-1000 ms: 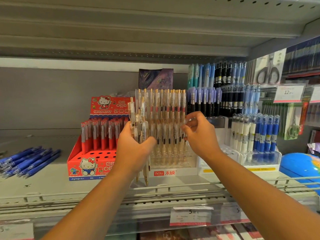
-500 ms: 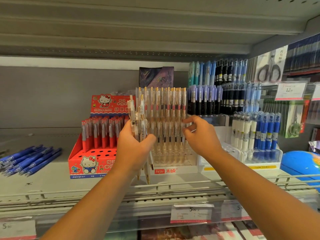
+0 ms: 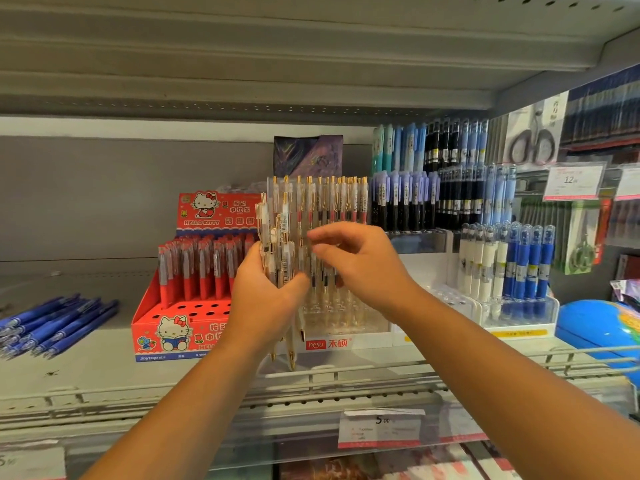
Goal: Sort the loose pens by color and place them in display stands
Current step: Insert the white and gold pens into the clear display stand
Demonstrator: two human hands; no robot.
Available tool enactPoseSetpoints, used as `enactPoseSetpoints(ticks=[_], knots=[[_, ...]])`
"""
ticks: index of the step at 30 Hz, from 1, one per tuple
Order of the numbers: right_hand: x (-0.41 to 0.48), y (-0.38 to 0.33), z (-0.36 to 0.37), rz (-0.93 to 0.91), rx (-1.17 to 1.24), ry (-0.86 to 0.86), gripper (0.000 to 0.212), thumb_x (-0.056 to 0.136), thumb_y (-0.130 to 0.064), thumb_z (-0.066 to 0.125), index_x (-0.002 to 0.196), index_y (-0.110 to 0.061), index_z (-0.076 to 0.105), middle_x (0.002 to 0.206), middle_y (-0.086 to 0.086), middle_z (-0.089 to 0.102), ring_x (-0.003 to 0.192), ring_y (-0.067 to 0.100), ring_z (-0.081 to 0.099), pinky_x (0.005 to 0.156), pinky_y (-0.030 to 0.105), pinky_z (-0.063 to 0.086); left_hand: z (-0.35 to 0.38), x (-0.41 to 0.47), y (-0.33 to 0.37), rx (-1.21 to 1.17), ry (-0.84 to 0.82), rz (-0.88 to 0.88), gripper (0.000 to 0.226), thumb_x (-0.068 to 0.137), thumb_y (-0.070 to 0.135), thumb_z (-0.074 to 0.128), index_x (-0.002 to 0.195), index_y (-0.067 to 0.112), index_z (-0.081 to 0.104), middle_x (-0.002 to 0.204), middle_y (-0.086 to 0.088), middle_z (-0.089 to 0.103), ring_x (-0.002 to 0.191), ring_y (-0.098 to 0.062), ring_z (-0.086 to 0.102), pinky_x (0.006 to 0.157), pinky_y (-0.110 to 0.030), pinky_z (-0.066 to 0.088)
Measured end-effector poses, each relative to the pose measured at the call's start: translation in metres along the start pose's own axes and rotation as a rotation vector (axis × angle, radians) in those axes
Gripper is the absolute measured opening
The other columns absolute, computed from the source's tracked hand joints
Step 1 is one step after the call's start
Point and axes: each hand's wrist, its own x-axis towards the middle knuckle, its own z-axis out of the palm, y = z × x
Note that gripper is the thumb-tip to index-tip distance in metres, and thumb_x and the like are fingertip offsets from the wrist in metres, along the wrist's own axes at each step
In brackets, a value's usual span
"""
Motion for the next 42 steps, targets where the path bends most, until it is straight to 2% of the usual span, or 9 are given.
enactPoseSetpoints(ticks=[6,8,13,19,22,26,32,38,42], knots=[[0.003,-0.016,0.016,-0.007,0.208,-0.086,0.034,0.091,-0.003,0.063,0.112,-0.029,0.068,0.095,-0.010,0.070,0.075,-0.003,0.064,0.057,0.013,0.049,0.000,-0.001,0.004,-0.068,-0.034,0.058,0.041,0.080,-0.001,0.070,0.108,0.029,0.063,0.090,0.013,0.074,0.081,-0.003,0.070,0.064,-0.013,0.052],[0.004,-0.016,0.017,0.019,0.286,-0.106,0.040,0.089,0.001,0.063,0.107,-0.035,0.066,0.093,-0.010,0.070,0.074,-0.001,0.065,0.057,0.015,0.051,0.000,-0.001,0.003,-0.077,-0.058,0.056,0.039,0.080,0.001,0.071,0.108,0.027,0.064,0.090,0.009,0.074,0.080,-0.006,0.071,0.065,-0.014,0.052],[0.005,-0.013,0.015,0.050,0.287,-0.065,0.034,0.086,0.006,0.066,0.113,-0.013,0.068,0.101,0.007,0.071,0.087,0.011,0.067,0.069,0.020,0.056,0.000,0.000,0.001,-0.072,-0.082,0.068,0.039,0.082,0.003,0.070,0.112,0.028,0.063,0.094,0.009,0.073,0.085,-0.006,0.069,0.068,-0.015,0.052],[0.007,-0.005,0.009,0.094,0.356,0.072,0.030,0.083,0.000,0.070,0.105,-0.020,0.066,0.095,0.003,0.068,0.090,0.016,0.068,0.067,0.027,0.059,0.001,-0.002,0.007,-0.093,-0.075,0.088,0.041,0.078,0.030,0.080,0.114,0.033,0.061,0.104,0.019,0.072,0.098,0.000,0.067,0.076,-0.012,0.052],[0.009,-0.002,0.003,0.124,0.415,0.136,0.030,0.085,0.001,0.068,0.102,-0.023,0.063,0.101,0.009,0.066,0.090,0.024,0.071,0.065,0.034,0.060,0.000,-0.002,0.006,-0.081,-0.035,0.053,0.035,0.082,0.023,0.077,0.111,0.033,0.060,0.097,0.016,0.073,0.086,-0.002,0.069,0.071,-0.025,0.056],[0.010,0.007,-0.013,0.048,0.209,0.270,0.032,0.086,-0.003,0.068,0.105,-0.026,0.060,0.098,0.000,0.065,0.083,0.016,0.071,0.064,0.030,0.061,-0.001,0.000,0.003,-0.051,0.020,0.045,0.034,0.085,0.013,0.073,0.109,0.033,0.059,0.093,0.019,0.072,0.082,0.001,0.068,0.069,-0.022,0.054],[0.010,0.031,-0.034,0.010,0.006,0.479,0.028,0.087,-0.005,0.065,0.108,-0.023,0.059,0.095,-0.010,0.064,0.082,0.005,0.064,0.072,0.033,0.060,-0.002,0.003,-0.002,-0.034,0.031,0.030,0.029,0.085,0.005,0.066,0.104,0.026,0.060,0.068,0.015,0.066,0.054,-0.002,0.058,0.057,-0.029,0.045],[0.006,0.047,-0.037,0.012,-0.048,0.526,0.034,0.087,-0.005,0.064,0.097,-0.036,0.055,0.092,-0.014,0.062,0.078,-0.004,0.061,0.065,0.011,0.051,-0.002,0.004,-0.003,-0.062,0.028,0.020,0.029,0.080,0.012,0.066,0.104,0.027,0.060,0.068,0.014,0.065,0.055,-0.005,0.057,0.055,-0.028,0.046],[0.007,0.056,-0.036,0.066,-0.082,0.488,0.030,0.088,-0.005,0.064,0.101,-0.031,0.056,0.093,-0.017,0.061,0.078,-0.010,0.059,0.066,0.015,0.053,-0.001,0.003,-0.001,-0.083,0.000,0.004,0.025,0.072,0.019,0.060,0.096,0.028,0.058,0.057,0.010,0.058,0.050,-0.012,0.051,0.050,-0.027,0.047]])
